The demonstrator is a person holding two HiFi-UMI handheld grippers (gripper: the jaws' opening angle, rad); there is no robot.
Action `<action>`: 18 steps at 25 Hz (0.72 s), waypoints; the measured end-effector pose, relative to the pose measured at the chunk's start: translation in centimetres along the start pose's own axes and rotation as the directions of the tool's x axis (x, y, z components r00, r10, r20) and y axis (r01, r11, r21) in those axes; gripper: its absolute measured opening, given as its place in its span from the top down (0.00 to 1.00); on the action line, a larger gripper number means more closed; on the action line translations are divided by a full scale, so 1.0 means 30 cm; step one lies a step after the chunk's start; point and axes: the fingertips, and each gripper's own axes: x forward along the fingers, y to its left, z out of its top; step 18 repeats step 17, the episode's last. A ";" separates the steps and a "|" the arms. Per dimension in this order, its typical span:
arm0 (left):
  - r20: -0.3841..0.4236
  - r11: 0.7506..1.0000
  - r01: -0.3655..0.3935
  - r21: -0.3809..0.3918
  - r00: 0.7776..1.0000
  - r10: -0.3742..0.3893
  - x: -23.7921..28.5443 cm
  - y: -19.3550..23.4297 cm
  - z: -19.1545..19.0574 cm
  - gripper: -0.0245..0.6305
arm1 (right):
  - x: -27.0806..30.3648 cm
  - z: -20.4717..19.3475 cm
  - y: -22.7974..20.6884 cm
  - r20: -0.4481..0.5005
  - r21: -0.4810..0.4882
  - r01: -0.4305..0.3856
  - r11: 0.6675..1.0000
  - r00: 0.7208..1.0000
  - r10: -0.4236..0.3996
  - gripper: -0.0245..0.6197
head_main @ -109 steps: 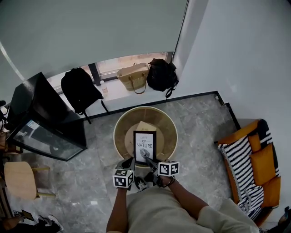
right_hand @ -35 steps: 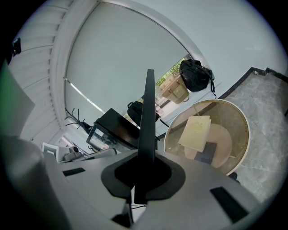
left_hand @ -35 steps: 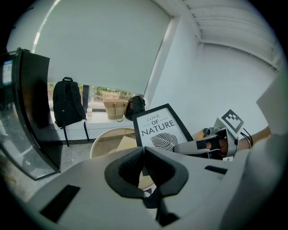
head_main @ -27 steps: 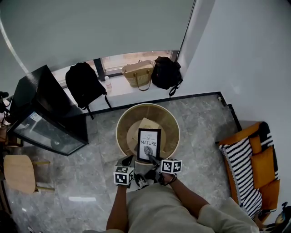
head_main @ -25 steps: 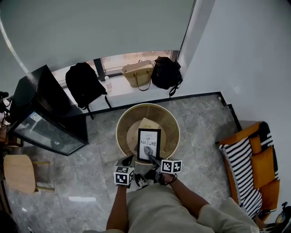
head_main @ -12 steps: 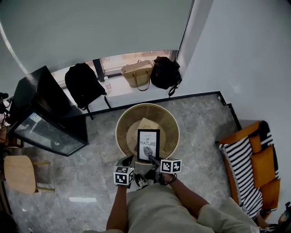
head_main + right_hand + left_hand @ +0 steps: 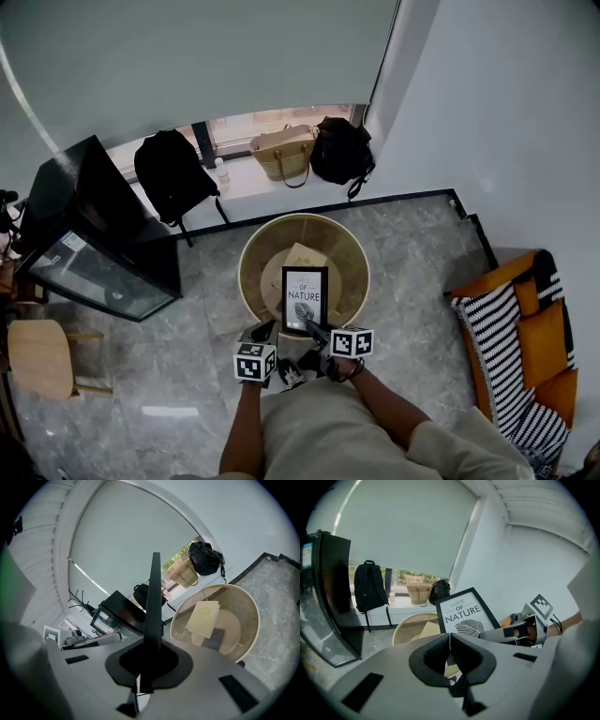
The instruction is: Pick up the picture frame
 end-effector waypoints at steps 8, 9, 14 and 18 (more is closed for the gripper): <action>-0.001 1.000 0.003 -0.005 1.000 -0.003 -0.003 -0.011 -0.002 0.93 | -0.004 -0.004 0.008 -0.006 -0.009 -0.011 1.000 1.000 0.011 0.90; -0.003 1.000 0.003 -0.005 1.000 -0.003 -0.001 -0.014 -0.002 0.93 | -0.004 -0.004 0.009 -0.006 -0.005 -0.021 1.000 1.000 0.021 0.90; -0.003 1.000 0.000 -0.021 1.000 0.000 0.003 -0.011 -0.007 0.93 | -0.004 -0.016 0.003 -0.026 -0.017 -0.007 1.000 1.000 0.007 0.90; 0.003 0.999 -0.001 -0.035 1.000 0.001 0.001 -0.003 -0.001 0.93 | 0.007 -0.024 0.023 -0.038 -0.027 -0.027 0.999 0.999 0.026 0.90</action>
